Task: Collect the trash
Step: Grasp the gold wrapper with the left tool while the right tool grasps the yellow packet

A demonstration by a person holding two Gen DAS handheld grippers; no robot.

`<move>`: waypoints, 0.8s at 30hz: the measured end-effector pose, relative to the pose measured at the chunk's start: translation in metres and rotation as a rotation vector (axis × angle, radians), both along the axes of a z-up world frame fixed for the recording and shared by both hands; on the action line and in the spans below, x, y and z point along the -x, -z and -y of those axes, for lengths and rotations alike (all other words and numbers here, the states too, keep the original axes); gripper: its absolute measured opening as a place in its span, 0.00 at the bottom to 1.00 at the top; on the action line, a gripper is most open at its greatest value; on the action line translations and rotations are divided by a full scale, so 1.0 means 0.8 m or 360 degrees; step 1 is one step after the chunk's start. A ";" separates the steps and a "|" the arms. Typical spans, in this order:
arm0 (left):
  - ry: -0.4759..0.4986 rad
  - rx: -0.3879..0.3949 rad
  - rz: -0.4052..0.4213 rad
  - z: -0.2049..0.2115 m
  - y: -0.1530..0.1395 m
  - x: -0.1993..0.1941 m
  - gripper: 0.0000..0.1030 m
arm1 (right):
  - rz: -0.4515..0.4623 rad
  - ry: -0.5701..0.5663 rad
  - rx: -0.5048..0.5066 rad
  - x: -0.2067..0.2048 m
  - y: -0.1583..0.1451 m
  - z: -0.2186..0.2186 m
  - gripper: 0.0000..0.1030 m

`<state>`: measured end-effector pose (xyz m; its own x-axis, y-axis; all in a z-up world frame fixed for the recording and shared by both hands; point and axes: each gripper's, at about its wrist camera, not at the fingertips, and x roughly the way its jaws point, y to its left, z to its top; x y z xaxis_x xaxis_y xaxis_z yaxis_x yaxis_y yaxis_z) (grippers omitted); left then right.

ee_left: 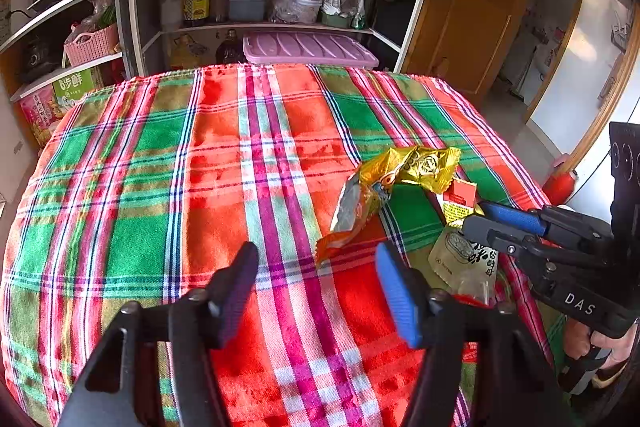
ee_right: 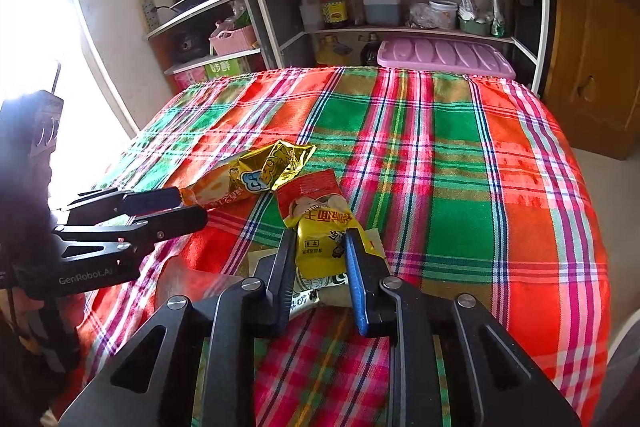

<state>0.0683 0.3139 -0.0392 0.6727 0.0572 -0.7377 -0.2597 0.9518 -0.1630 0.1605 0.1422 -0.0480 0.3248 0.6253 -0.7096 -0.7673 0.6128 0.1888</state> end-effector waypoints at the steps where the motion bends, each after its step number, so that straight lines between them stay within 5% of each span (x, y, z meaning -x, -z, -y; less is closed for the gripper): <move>1: 0.0012 -0.0008 0.0013 0.000 -0.003 -0.001 0.68 | -0.0001 0.0001 -0.0005 0.000 0.000 0.001 0.24; 8: 0.0062 -0.0049 -0.0019 0.000 -0.001 -0.034 0.72 | 0.0008 0.0005 0.0008 0.000 -0.001 0.001 0.23; 12: 0.0092 0.0079 0.0008 -0.009 -0.001 -0.047 0.72 | 0.0001 0.0004 0.0005 0.000 0.000 0.001 0.23; 19: 0.0133 0.0076 -0.0035 -0.004 0.006 -0.060 0.36 | 0.0000 0.0002 0.0008 0.000 0.000 0.000 0.23; 24: 0.0143 0.0078 -0.0048 -0.002 0.008 -0.059 0.21 | -0.0001 0.0002 0.0009 0.000 -0.001 -0.001 0.23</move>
